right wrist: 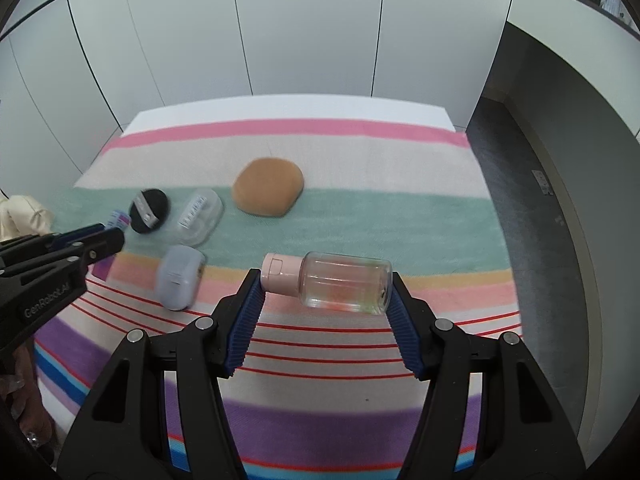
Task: Organize objects
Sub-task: 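Lift the clear bottle and blue tube off the cloth with both tools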
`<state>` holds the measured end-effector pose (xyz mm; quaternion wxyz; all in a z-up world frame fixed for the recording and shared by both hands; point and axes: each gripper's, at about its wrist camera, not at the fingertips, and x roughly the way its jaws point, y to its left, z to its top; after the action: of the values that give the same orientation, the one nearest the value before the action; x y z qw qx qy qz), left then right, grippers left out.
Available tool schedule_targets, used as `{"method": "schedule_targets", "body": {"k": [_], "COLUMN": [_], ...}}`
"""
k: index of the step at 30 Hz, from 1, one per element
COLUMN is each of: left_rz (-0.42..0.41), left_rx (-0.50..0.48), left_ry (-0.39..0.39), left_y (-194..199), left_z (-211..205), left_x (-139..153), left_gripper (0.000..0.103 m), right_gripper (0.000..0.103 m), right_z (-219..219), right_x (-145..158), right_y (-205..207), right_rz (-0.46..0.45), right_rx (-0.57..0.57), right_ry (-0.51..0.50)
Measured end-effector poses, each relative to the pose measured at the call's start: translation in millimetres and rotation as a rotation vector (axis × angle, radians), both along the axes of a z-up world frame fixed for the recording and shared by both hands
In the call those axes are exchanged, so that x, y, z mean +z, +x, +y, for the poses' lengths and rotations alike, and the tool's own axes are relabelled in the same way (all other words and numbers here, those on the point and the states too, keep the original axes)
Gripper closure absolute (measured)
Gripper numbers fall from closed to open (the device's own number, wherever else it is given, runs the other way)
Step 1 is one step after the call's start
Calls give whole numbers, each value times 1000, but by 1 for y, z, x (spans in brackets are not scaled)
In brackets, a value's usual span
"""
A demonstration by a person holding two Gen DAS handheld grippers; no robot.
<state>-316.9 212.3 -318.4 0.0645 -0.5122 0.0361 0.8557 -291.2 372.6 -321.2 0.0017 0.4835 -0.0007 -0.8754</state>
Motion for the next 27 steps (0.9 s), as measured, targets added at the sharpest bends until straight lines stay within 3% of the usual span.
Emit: {"method": "schedule_targets", "body": {"k": [12,15,23,27], "left_rz": [97,98,159,172], "left_rx": [37,49,55,41], "left_ry": [-18,20,38,35], "left_y": [30,38,65,78], "left_z": [-20,-29,-35,-33], "left_x": [110,137,182,193], "left_gripper": [84,84,84,84], "right_gripper": [40,40,40,40], "right_z": [-23,-30,-46,-53], "right_x": [106,133,196,211], "right_y": [19,27,44,53], "right_rz": [89,117,182,202], "right_rx": [39,56,71,74], "right_ry": [33,37,-4,-6]}}
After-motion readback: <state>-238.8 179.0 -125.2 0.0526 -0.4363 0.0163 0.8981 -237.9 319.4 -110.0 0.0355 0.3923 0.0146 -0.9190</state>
